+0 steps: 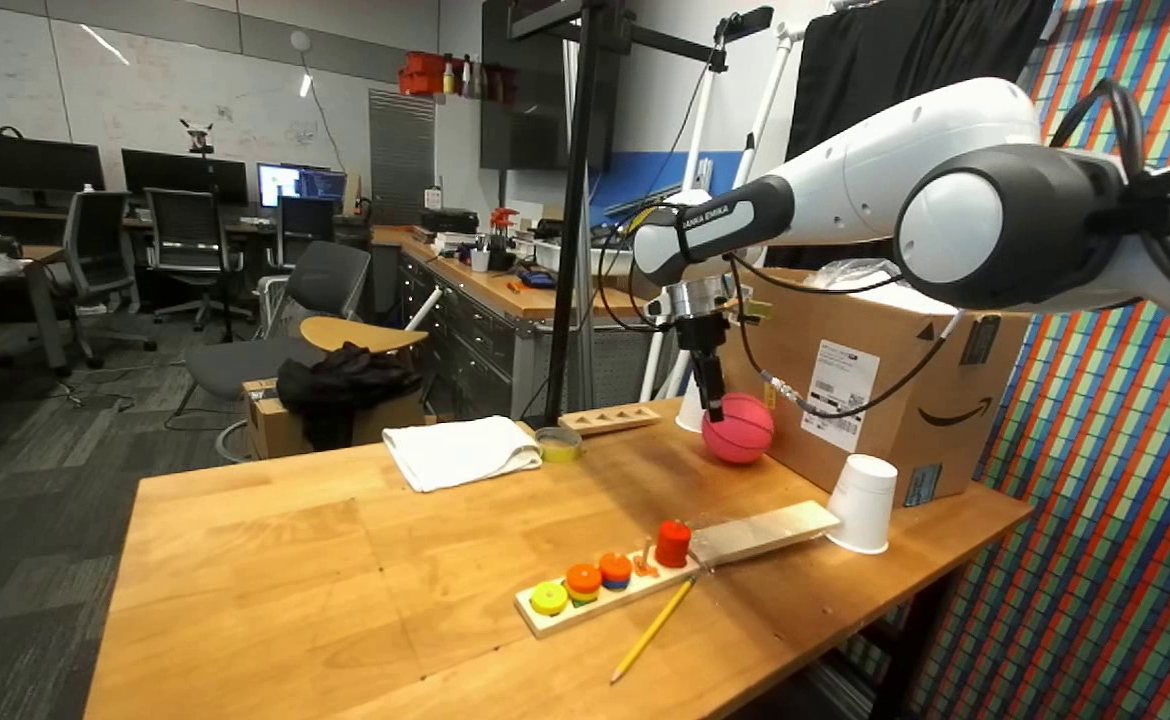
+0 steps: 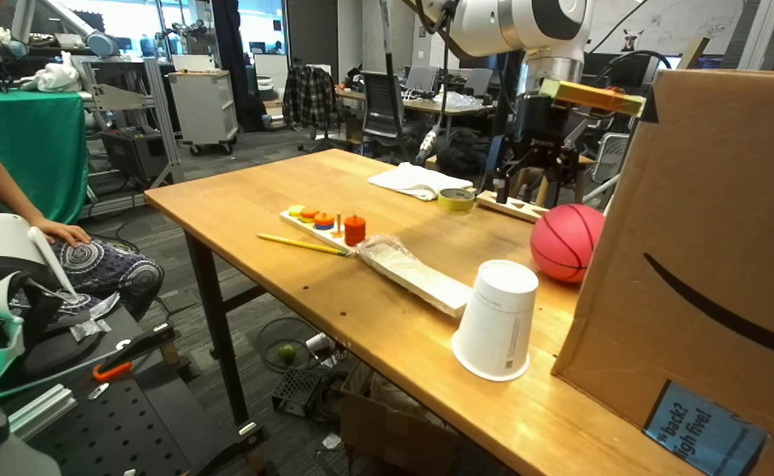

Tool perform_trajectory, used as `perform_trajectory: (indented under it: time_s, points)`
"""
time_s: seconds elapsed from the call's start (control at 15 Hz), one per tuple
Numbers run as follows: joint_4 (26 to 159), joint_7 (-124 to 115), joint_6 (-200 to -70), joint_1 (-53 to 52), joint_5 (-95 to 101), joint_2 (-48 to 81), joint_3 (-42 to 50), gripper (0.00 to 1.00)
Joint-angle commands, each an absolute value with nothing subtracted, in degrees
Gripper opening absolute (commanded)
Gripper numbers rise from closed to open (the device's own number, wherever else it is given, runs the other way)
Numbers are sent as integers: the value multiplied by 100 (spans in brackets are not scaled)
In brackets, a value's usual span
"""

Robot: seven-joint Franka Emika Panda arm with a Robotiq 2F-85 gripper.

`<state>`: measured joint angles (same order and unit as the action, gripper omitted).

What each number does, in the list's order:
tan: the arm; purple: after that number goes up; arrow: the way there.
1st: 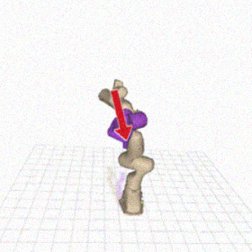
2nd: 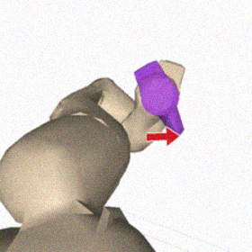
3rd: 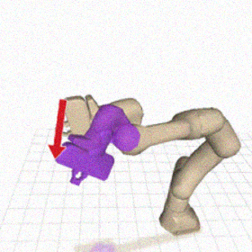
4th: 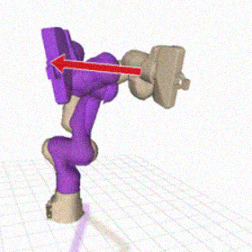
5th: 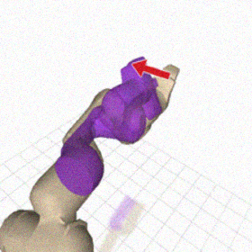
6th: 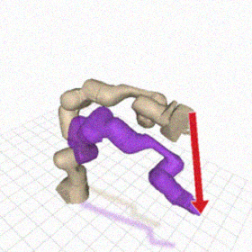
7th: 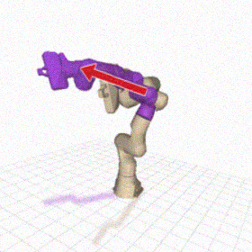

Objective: Move the ball

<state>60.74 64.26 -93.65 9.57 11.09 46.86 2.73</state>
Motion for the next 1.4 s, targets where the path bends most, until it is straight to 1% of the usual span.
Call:
perform_trajectory:
  time_s: [0.0,0.47,1.07,1.33]
  points:
    - [6174,6564,-9491,756,1403,4411,217,100]
    - [6387,7194,-9763,378,1802,4115,30,100]
    - [6980,8480,-10137,773,835,4232,-415,100]
    - [7122,8729,-10108,864,487,4332,-432,100]
